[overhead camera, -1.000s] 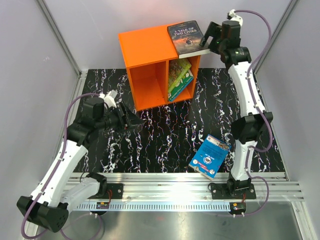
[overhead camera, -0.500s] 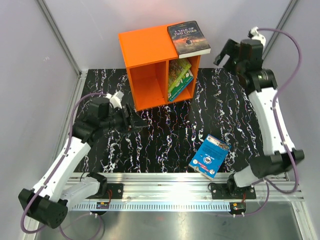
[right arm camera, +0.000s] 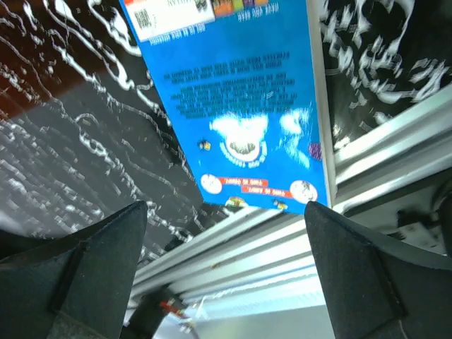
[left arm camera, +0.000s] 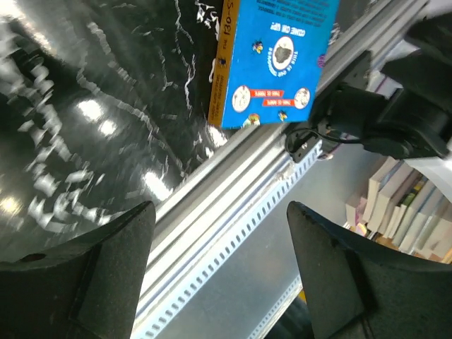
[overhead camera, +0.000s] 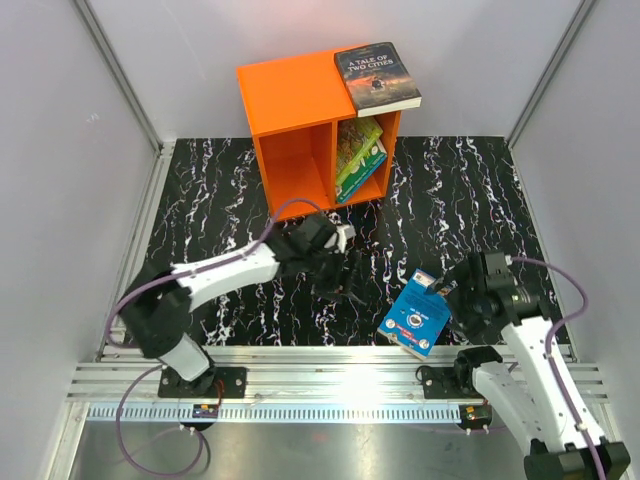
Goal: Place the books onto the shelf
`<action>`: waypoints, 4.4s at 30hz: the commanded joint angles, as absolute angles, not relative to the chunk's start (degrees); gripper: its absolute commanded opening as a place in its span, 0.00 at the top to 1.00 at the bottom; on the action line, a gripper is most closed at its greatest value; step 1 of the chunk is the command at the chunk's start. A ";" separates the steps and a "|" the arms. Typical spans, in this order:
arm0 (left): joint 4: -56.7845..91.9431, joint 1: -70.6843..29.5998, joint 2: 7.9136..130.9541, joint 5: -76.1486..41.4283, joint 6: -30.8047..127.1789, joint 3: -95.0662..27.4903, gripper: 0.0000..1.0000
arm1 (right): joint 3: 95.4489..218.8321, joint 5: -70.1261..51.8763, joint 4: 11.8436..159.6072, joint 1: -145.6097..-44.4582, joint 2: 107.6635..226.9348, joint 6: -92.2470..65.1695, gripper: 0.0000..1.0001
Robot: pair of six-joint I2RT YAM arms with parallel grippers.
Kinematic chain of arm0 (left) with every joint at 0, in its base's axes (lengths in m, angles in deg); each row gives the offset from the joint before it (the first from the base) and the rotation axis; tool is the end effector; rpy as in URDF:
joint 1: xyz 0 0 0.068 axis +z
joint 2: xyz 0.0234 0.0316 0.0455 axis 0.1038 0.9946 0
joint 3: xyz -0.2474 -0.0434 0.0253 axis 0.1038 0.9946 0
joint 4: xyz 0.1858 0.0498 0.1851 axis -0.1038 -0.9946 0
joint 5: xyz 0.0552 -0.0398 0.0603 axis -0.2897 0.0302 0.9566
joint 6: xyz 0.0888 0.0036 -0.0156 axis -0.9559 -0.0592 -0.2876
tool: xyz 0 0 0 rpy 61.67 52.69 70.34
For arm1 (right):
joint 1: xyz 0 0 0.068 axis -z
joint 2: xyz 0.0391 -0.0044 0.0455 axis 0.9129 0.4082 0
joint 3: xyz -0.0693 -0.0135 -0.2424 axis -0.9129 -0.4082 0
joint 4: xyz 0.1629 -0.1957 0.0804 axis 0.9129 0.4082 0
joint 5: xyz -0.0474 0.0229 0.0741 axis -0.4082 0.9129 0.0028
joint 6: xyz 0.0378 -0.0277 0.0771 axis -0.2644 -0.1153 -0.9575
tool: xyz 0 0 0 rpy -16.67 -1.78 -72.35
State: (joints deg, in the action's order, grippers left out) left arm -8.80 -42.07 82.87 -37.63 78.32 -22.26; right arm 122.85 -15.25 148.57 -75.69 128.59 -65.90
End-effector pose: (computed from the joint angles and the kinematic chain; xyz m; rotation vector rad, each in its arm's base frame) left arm 0.2073 -0.2880 0.1757 0.3936 2.7665 -1.1687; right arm 0.1563 0.0291 0.1931 1.1471 2.5142 0.3844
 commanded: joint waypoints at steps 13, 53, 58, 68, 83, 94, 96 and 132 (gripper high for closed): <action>-1.75 -48.89 108.98 -41.80 78.97 -40.80 0.20 | 110.77 -8.85 143.93 -75.75 129.79 -73.79 0.00; 3.08 -41.41 101.34 -39.68 80.90 -25.96 0.22 | 129.06 -14.13 113.61 -86.91 174.37 -57.17 0.57; 8.43 -41.42 100.55 -40.91 84.06 -20.42 0.23 | 124.93 -11.15 108.61 -87.09 175.07 -57.08 0.91; 11.78 -41.15 96.34 -41.36 86.00 -15.33 0.23 | 122.45 -6.13 104.11 -87.44 165.42 -58.49 1.00; 41.99 -32.89 85.17 -45.04 100.75 6.73 0.21 | 130.73 -2.44 114.75 -87.44 150.73 -62.09 1.00; 55.90 -27.18 90.00 -48.91 106.83 5.86 0.21 | 131.26 -2.53 118.71 -87.44 146.87 -60.95 1.00; 56.34 -27.18 92.27 -49.26 106.92 4.81 0.21 | 129.76 -2.09 118.01 -87.44 146.51 -61.21 1.00; 110.84 -34.03 119.89 -50.84 140.67 -3.37 0.60 | 114.73 6.35 97.52 -87.44 142.47 -75.19 1.00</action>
State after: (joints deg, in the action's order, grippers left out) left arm 92.27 -33.02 120.42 -49.89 136.85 -1.67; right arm 116.07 3.86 100.94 -87.12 144.11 -73.97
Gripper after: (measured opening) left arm 0.421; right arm 0.009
